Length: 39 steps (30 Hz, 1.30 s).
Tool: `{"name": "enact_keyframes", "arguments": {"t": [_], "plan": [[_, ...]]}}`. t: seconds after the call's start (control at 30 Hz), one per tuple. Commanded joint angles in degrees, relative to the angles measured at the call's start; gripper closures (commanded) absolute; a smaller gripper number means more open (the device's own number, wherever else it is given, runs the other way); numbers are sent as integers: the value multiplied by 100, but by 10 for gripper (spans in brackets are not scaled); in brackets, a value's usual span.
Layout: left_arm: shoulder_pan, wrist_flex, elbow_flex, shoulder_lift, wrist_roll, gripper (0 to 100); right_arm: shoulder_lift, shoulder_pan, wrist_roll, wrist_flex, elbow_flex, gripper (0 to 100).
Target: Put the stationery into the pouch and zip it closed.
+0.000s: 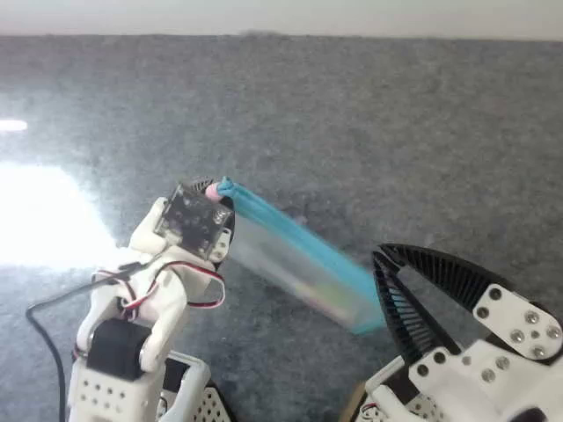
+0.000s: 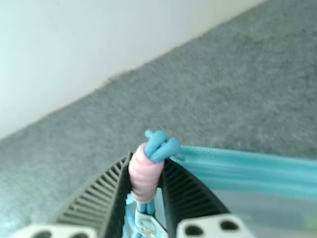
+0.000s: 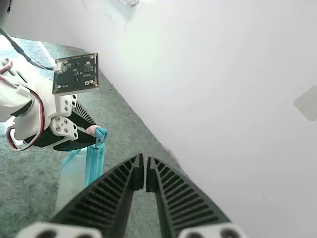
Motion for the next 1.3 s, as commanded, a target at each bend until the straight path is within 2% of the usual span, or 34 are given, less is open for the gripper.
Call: {"name": "enact_keyframes", "arguments": {"t": [0.0,0.1,0.27,0.37,0.43,0.8,0.9,1.07,1.27], "plan": [[44,-149,-224,0,-18,991,426,-31,-97,338,360,991],[44,-185,-242,0,-18,991,593,-66,-325,163,1618,951],[18,-158,-207,0,-18,991,954,163,-466,-796,3314,734],[26,-158,-207,0,-18,991,1270,233,-1204,-1481,3569,665],[26,-149,-207,0,-9,991,1481,215,-1503,-1789,3604,675],[-79,-141,-207,0,-9,991,2457,207,-1503,-2905,4167,721],[-290,-141,-198,9,-18,991,2141,119,-1556,-2651,4229,720],[-378,-158,-189,9,-18,991,1182,-470,-1503,-2396,4343,720],[-413,-158,-207,9,-18,991,268,-980,-1213,-2677,5547,723]]}}
